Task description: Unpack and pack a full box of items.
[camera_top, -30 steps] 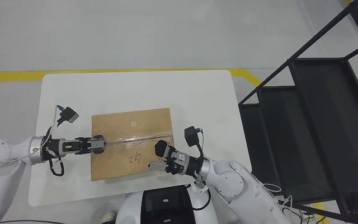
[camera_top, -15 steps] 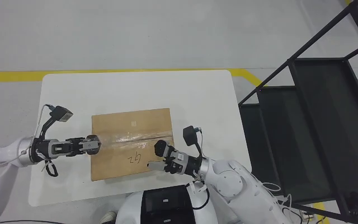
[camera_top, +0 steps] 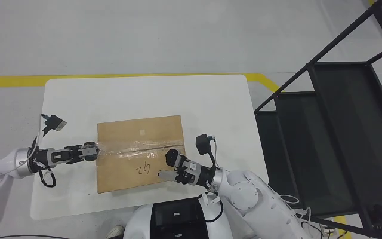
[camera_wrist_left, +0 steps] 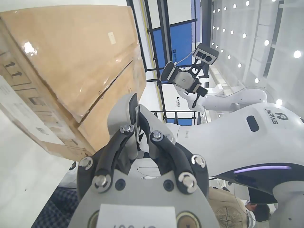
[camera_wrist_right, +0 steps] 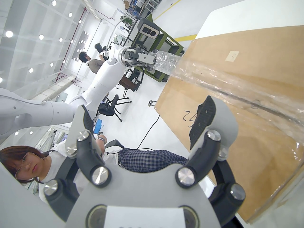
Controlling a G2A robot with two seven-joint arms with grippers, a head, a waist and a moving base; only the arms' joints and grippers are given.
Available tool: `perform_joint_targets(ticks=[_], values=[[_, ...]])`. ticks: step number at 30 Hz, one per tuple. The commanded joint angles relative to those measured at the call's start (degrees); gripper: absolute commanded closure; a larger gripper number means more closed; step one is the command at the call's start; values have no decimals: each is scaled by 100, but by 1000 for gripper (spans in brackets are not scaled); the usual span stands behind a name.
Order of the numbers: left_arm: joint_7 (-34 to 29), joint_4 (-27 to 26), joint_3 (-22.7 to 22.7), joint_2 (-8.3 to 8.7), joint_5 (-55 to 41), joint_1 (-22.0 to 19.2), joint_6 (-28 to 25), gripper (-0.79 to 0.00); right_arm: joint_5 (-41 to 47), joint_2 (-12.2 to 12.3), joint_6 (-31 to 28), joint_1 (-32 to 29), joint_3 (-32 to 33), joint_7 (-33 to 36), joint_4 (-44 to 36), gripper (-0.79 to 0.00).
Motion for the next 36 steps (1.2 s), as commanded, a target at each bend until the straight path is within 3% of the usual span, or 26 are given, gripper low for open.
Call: perform_joint_targets(ticks=[1,17,25,36], values=[[33,34,46,-5,85,-13,13,0,-1,-1,8,14,-16,0,4,-785],[-31,419,211,3,549,-175,220,0,11,-4,42,80,-105,-7,111,-785],[-561,146,62,39,137,-37,310,0,28,-8,51,131,-145,-7,147,-785],[-40,228,91,63,989,31,419,0,22,-2,51,129,-157,-40,169,-785]])
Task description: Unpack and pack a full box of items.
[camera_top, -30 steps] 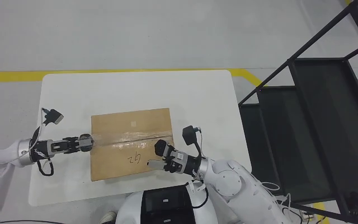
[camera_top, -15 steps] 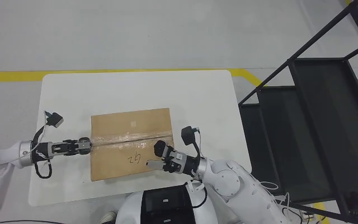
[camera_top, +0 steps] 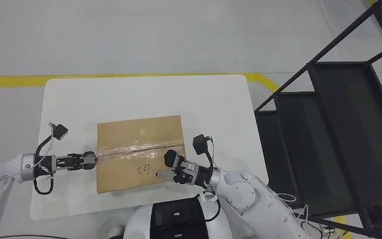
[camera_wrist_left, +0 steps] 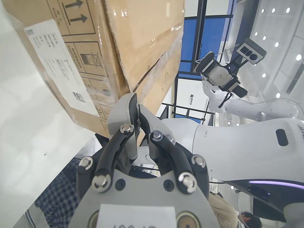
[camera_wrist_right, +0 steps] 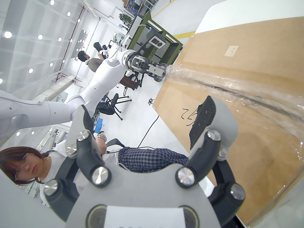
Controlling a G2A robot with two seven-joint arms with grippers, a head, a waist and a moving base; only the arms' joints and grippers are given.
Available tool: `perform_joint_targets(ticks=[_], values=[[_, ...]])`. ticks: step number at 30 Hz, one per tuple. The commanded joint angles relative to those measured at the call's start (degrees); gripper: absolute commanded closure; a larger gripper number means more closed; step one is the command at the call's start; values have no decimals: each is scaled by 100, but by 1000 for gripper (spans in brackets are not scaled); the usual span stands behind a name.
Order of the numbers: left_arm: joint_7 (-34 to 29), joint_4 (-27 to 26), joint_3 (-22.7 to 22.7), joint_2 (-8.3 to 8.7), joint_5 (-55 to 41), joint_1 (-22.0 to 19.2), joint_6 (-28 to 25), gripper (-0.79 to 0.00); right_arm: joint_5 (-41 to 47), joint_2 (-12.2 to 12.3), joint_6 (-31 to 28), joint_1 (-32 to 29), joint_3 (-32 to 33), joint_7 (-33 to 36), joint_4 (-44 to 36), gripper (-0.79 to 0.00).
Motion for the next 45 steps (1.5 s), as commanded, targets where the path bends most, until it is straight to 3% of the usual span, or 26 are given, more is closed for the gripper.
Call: perform_joint_targets(ticks=[1,14,15,16,17,18,29,35,40,45], values=[[52,15,25,-2,58,-24,3,0,-9,2,5,1,2,0,0,-785],[256,295,328,-31,374,-338,154,0,-5,15,12,-23,23,-19,-24,-785],[243,316,341,-32,361,-352,159,-77,-8,16,12,-20,18,-13,-28,-785],[212,325,346,-32,342,-364,153,-332,-6,15,17,-16,14,-10,-33,-785],[168,329,341,-31,280,-370,134,-733,-7,15,24,-10,7,-5,-45,-785],[123,343,322,-30,181,-372,139,-785,-17,15,30,-2,2,0,-57,-785],[-24,349,-309,30,-735,-286,100,-785,-69,21,70,27,-18,50,-138,-785],[-197,-165,-620,32,-1499,-29,3,-785,153,13,-88,45,-51,-8,-125,-785],[-16,-688,-404,-34,-2013,194,150,-785,504,-11,-243,183,-105,7,124,-785],[486,-845,266,-160,-2260,191,368,-785,650,-15,-311,233,-62,-32,321,-785]])
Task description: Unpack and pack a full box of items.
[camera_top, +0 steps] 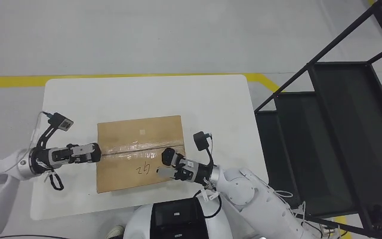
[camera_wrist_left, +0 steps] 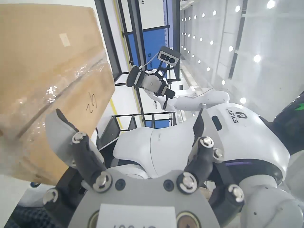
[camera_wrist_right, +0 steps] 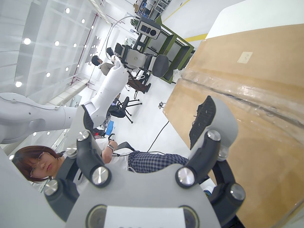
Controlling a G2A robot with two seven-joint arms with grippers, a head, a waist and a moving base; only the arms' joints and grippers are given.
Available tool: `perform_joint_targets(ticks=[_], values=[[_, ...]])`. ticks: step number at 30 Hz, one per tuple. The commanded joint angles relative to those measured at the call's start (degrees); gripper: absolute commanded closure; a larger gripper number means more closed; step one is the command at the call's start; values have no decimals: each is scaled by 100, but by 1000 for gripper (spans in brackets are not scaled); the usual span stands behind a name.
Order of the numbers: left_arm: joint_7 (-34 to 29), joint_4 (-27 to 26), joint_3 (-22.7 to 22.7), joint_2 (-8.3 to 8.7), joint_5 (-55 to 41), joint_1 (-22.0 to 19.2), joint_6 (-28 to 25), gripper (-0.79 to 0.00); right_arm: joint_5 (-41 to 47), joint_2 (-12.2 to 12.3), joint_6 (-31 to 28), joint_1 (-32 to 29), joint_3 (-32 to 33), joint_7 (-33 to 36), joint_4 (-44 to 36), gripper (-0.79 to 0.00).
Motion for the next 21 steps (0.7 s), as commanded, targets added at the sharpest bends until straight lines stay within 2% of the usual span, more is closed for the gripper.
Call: perform_joint_targets(ticks=[1,6,12,16,21], values=[[191,57,316,-50,-11,-94,70,-785,21,10,-18,-29,68,-44,46,-785],[608,430,1044,-201,318,-500,-66,-785,14,58,-115,-211,273,-80,45,-785],[1058,814,1409,-311,901,-870,-353,-785,-5,83,-161,-341,333,-67,42,-785],[968,981,1385,-317,1027,-977,-389,-785,-54,76,-137,-318,276,-48,18,-785],[551,1072,950,-217,1162,-810,-525,-785,-127,71,-91,-280,240,-43,-47,-785]])
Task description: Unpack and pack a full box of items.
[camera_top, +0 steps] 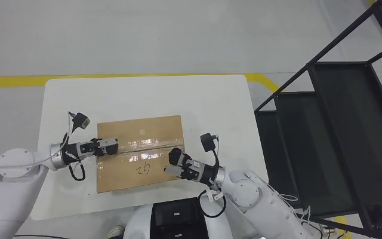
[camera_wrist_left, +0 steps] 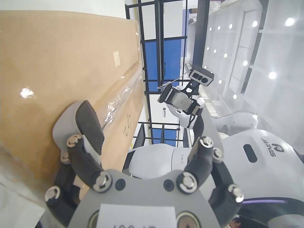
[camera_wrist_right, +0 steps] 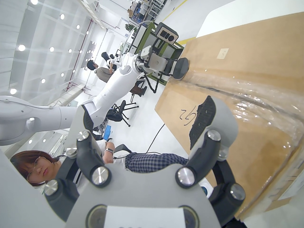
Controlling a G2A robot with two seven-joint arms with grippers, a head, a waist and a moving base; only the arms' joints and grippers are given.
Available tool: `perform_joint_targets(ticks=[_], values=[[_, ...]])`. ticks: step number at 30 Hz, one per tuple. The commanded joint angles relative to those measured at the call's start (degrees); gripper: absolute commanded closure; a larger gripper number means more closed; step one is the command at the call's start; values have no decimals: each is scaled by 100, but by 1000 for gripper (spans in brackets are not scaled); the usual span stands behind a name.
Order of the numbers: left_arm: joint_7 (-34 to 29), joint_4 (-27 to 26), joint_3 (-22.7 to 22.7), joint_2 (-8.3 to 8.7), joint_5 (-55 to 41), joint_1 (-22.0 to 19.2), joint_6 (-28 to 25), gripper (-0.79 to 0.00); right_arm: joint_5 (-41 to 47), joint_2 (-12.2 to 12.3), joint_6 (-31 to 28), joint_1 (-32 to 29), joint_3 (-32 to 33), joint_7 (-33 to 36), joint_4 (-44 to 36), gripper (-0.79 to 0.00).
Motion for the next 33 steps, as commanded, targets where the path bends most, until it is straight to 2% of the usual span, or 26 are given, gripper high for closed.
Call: perform_joint_targets(ticks=[1,5,12,19,26,33], values=[[-142,6,-209,42,-21,116,-34,-785,-11,-2,12,11,-10,-4,-16,-785],[-390,21,-648,122,-115,392,-184,-785,-19,-15,74,77,-56,-8,-11,-785],[-374,212,-1338,190,-654,787,-221,-785,26,-37,166,217,-87,-38,61,-785],[216,468,-1882,166,-1404,1043,-302,-785,365,-138,286,753,-451,308,432,-785],[1241,691,-2021,60,-1863,1194,-426,-785,430,-483,700,1833,-1427,391,1050,-785],[1439,710,-2031,-13,-1993,1257,-438,-785,613,-957,1004,2783,-2257,19,1932,-785]])
